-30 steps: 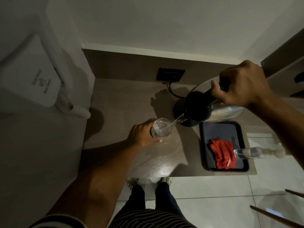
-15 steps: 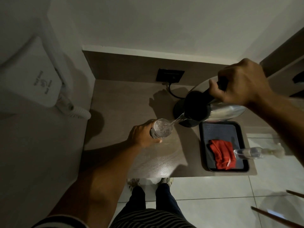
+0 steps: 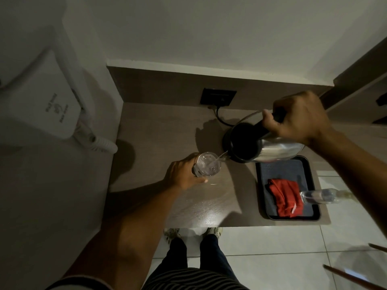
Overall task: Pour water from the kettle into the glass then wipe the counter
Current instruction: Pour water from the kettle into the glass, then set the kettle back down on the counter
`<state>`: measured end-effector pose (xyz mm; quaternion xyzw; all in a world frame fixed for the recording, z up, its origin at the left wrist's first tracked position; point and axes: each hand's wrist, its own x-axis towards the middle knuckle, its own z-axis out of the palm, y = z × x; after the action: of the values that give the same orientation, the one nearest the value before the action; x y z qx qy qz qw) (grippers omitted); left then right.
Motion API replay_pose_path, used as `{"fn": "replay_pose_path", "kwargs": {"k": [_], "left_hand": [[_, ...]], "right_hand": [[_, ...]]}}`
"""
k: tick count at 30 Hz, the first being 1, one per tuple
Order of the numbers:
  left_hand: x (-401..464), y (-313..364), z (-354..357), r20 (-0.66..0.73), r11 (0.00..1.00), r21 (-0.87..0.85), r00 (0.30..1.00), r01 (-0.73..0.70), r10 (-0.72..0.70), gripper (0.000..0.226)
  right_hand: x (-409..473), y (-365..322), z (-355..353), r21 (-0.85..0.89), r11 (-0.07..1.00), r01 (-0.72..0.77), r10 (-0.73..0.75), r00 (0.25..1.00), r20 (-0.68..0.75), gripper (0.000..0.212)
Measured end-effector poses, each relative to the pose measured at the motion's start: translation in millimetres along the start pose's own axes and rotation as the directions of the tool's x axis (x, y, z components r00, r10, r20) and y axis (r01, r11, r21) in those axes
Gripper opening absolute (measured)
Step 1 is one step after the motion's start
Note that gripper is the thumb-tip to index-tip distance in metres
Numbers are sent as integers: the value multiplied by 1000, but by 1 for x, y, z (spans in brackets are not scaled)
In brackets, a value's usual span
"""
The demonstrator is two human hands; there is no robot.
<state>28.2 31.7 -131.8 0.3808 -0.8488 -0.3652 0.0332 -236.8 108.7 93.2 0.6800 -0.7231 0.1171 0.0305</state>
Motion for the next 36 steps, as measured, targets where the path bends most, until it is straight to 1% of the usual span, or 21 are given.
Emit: {"fn": "replay_pose_path", "kwargs": {"k": [3,6,7,9,11,13,16,20,23,25,27,29,31,36], "left_hand": [[-1,1,1,-2,1000,-14,1000,2,-2,97],[-2,3,2,-19,1000,-16,1000,16,-16,100],[-2,3,2,-20,1000,-16,1000,19,-19,100],[-2,4,2,-13,999,-25,1000,21,-22,100],[-1,4,2,-12,999,-33,1000,26,-26,99],[0,3,4,-12,999,-33,1000,28,-28,99],[2,4,6,-8,998,-29,999,47,-47,99],[4,4,8,6,998,-27,999,54,-54,100],[4,4,8,9,998,-41,998,56,-56,100],[4,5,8,2,997,-41,998,58,-58,100],[4,5,8,-8,997,-49,999,52,-53,99],[4,5,8,0,997,-64,999,48,-49,97],[4,6,7,2,997,-71,999,36,-36,96],[3,7,7,-12,997,-68,999,33,-34,95]], "right_hand": [[-10,11,16,126,990,-68,72,997,-31,54],[-26,24,36,308,929,-204,238,968,-76,48],[-31,28,42,382,890,-249,299,951,-77,45],[-39,36,53,542,777,-320,431,898,-88,38],[-41,45,62,664,666,-340,544,830,-121,36],[-40,55,72,732,578,-361,633,764,-123,38],[-37,71,91,802,446,-398,730,680,-70,34],[-37,86,118,821,360,-443,776,631,0,36],[-38,97,127,845,264,-466,816,574,61,39],[-38,101,127,853,245,-461,810,580,81,39],[-38,102,126,872,234,-430,786,611,90,35],[-39,102,123,879,246,-408,759,646,87,30],[-38,102,122,877,263,-403,750,657,77,27],[-42,117,126,872,245,-424,786,613,77,28]]}}
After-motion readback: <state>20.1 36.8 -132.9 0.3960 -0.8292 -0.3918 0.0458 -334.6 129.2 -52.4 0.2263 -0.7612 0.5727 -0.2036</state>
